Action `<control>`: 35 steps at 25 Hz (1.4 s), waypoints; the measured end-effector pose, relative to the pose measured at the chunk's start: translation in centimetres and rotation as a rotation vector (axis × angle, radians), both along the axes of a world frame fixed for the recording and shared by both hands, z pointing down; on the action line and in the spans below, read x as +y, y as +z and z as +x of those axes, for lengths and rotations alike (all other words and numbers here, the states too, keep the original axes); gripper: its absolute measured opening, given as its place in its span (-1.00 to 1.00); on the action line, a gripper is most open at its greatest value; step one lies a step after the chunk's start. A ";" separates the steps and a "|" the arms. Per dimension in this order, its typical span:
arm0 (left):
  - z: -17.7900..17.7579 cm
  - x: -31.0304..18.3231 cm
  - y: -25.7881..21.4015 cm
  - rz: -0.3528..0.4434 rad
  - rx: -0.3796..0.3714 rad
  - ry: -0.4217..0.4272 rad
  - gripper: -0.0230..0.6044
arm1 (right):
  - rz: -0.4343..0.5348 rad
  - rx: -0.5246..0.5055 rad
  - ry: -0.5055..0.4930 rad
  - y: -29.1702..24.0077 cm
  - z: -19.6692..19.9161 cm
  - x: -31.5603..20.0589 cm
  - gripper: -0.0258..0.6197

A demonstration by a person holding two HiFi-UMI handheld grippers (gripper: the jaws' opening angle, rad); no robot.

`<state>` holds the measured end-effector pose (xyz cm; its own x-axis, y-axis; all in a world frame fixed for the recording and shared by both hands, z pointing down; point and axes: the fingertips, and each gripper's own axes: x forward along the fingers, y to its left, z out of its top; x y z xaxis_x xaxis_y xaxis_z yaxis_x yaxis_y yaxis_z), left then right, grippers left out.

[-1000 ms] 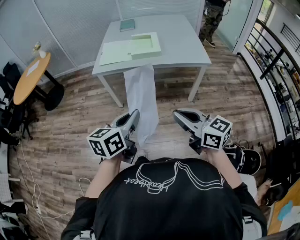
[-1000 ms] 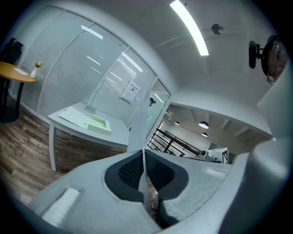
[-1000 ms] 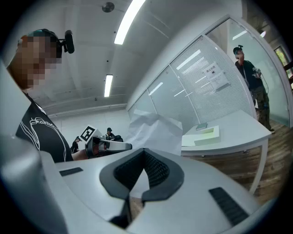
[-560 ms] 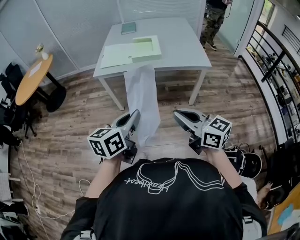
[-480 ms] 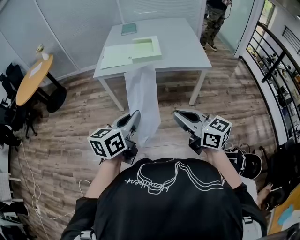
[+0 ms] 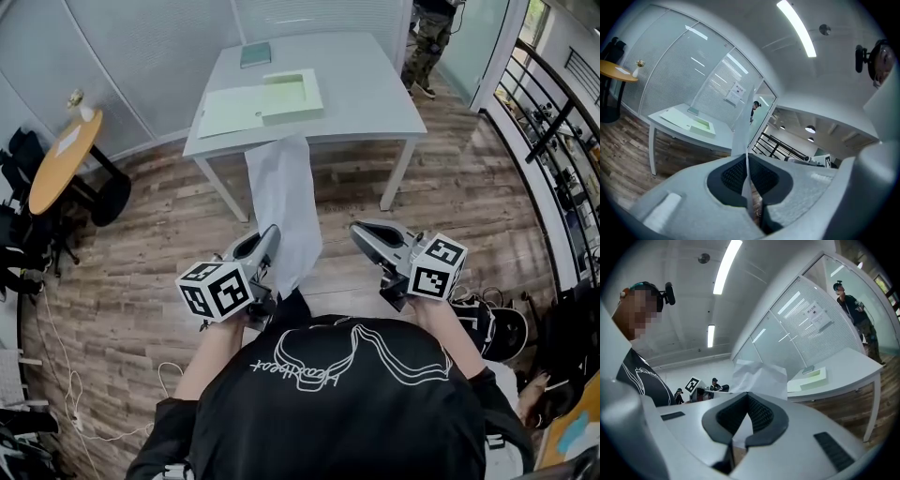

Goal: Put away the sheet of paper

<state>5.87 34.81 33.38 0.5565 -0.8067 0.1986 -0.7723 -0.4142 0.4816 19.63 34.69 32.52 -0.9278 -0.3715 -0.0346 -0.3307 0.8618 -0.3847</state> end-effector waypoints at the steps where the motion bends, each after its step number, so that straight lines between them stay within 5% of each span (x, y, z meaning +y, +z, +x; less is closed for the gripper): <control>1: 0.1 -0.3 0.3 -0.004 0.003 0.001 -0.89 | -0.011 -0.005 0.005 0.4 0.2 -0.4 -0.90; 14: -3.9 -10.0 2.4 -0.038 0.057 0.044 -0.89 | -0.085 0.029 0.055 3.1 -3.2 -10.0 -0.90; 23: -12.5 -23.3 1.2 -0.092 0.058 0.064 -0.89 | -0.134 0.037 0.053 1.5 -12.3 -23.2 -0.90; 29: -13.8 -25.3 1.0 -0.076 0.052 0.075 -0.89 | -0.126 0.031 0.058 1.6 -13.6 -25.2 -0.90; 35: -18.4 -34.3 0.8 -0.103 0.065 0.112 -0.89 | -0.156 0.045 0.068 1.2 -18.4 -34.1 -0.90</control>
<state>-12.50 0.48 34.17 0.6562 -0.7162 0.2376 -0.6898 -0.4417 0.5737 1.26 0.55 33.72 -0.8996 -0.4311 0.0695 -0.4063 0.7678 -0.4954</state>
